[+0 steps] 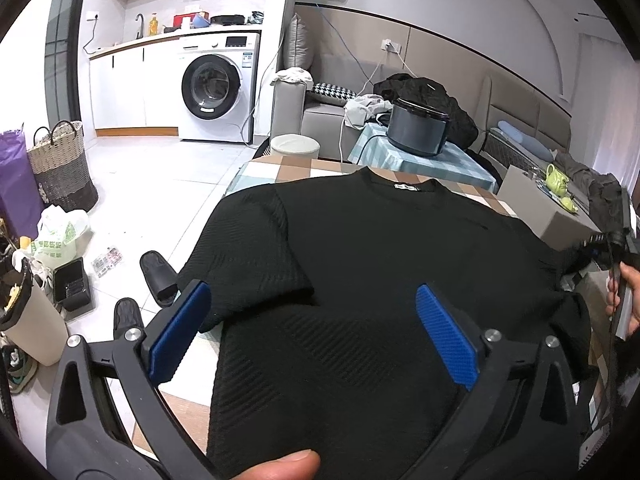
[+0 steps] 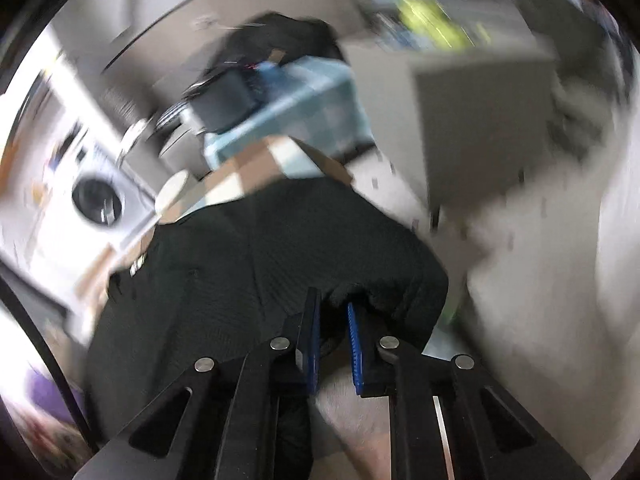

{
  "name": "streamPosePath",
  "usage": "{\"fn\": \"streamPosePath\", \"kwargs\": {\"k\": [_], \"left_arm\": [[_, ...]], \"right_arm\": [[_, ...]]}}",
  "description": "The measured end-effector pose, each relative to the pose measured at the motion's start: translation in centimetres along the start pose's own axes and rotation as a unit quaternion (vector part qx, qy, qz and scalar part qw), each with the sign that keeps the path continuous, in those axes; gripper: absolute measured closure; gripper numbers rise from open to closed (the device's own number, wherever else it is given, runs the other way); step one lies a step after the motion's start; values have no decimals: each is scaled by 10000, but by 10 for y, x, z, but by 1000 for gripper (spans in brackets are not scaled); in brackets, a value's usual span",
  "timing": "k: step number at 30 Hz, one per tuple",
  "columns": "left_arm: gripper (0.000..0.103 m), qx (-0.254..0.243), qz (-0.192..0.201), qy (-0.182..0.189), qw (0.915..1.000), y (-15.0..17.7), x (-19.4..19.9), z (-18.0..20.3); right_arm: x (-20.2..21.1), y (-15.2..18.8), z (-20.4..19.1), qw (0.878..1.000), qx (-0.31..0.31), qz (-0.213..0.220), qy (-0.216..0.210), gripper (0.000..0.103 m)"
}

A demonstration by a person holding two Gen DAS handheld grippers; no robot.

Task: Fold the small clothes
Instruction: 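Grasp the side edge of the black sweater with the right gripper, then fold the gripped side over onto the sweater body and open the right gripper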

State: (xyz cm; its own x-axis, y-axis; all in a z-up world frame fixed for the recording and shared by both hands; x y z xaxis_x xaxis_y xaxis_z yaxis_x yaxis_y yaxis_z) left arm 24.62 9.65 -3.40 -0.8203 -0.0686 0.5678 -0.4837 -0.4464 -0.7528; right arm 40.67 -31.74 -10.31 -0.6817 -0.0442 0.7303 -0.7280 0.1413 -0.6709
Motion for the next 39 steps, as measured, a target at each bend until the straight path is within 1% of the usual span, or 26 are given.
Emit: {"fn": "streamPosePath", "kwargs": {"k": [2,3,4,5,6,7,8,10,11,13,14,15,16,17,18,19,20,21,23,26,29,31,32,33,37,39], "left_arm": [[1,23,17,-5,10000,-2,1,-2],[1,37,31,-5,10000,-2,2,-5],[1,49,34,-8,10000,-3,3,-6],[1,51,29,-17,10000,-4,3,-8],[1,47,28,-37,10000,-4,4,-10],[1,43,49,-69,10000,-5,5,-11],[1,43,64,-102,9999,-6,5,-13],[1,54,91,-149,9998,-6,9,-17],[1,74,105,-173,9998,-6,10,-20],[1,111,106,-200,9997,-5,12,-25],[1,134,99,-210,9996,-5,12,-28],[1,176,84,-207,9996,-5,11,-31],[1,206,71,-193,9996,-3,10,-32],[1,239,50,-175,9995,-4,10,-34],[1,272,26,-158,9995,-4,8,-35],[1,304,3,-137,9994,-4,6,-36],[1,328,-21,-121,9994,-5,4,-36],[1,347,-49,-100,9993,-6,1,-36],[1,337,-78,-21,9994,-6,-1,-33],[1,250,-89,12,9996,-8,-5,-23],[1,181,-87,-2,9998,-8,-7,-16],[1,155,-81,-16,9998,-8,-7,-13],[1,159,-81,-9,9998,-9,-8,-12],[1,157,-82,-12,9998,-9,-8,-11],[1,163,-102,-9,9998,-8,-8,-10],[1,150,-100,1,9998,-8,-8,-9]], "right_arm": [[11,-19,-35,9963,741,378,-225,90],[18,-28,-61,9897,1209,627,-435,91],[23,-29,-85,9835,1530,718,-652,91],[25,-30,-110,9750,1827,752,-1021,92],[23,-27,-133,9667,2049,709,-1361,93],[22,-19,-162,9545,2348,560,-1749,93],[21,-10,-180,9462,2540,466,-1949,93],[17,9,-198,9381,2715,243,-2139,91],[12,20,-200,9384,2746,22,-2100,89],[7,29,-179,9517,2492,-115,-1790,86],[7,31,-164,9602,2267,-148,-1628,78],[8,33,-140,9720,1863,-184,-1420,63],[10,35,-122,9796,1532,-172,-1291,56],[16,38,-98,9878,1066,-124,-1130,46],[21,43,-70,9942,534,-111,-929,43],[23,46,-54,9964,222,-129,-809,43],[25,54,-32,9974,-233,-190,-659,43],[27,60,-16,9963,-580,-250,-588,43],[31,74,20,9873,-1417,-402,-601,43],[31,89,56,9731,-2147,-532,-643,43],[23,100,80,9587,-2698,-627,-652,43],[18,103,88,9549,-2828,-685,-592,43],[15,101,91,9548,-2841,-642,-595,43],[9,98,86,9556,-2832,-607,-548,43],[-8,83,88,9596,-2762,-505,-148,43],[-16,76,87,9607,-2728,-510,74,45]]}}
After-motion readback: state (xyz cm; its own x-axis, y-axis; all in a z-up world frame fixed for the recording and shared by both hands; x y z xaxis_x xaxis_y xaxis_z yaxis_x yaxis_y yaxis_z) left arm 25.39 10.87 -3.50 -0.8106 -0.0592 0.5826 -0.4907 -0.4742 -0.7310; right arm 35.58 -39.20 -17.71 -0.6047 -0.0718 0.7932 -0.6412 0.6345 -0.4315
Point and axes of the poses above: each gripper's, at about its wrist camera, not at the fingertips, and x roughly against the way its jaws point, z to its right, y to its underside, the point moved 7 cm from there along -x, roughly the way its jaws point, and after that the axes turned 14 degrees about x, right-handed, at the moved point
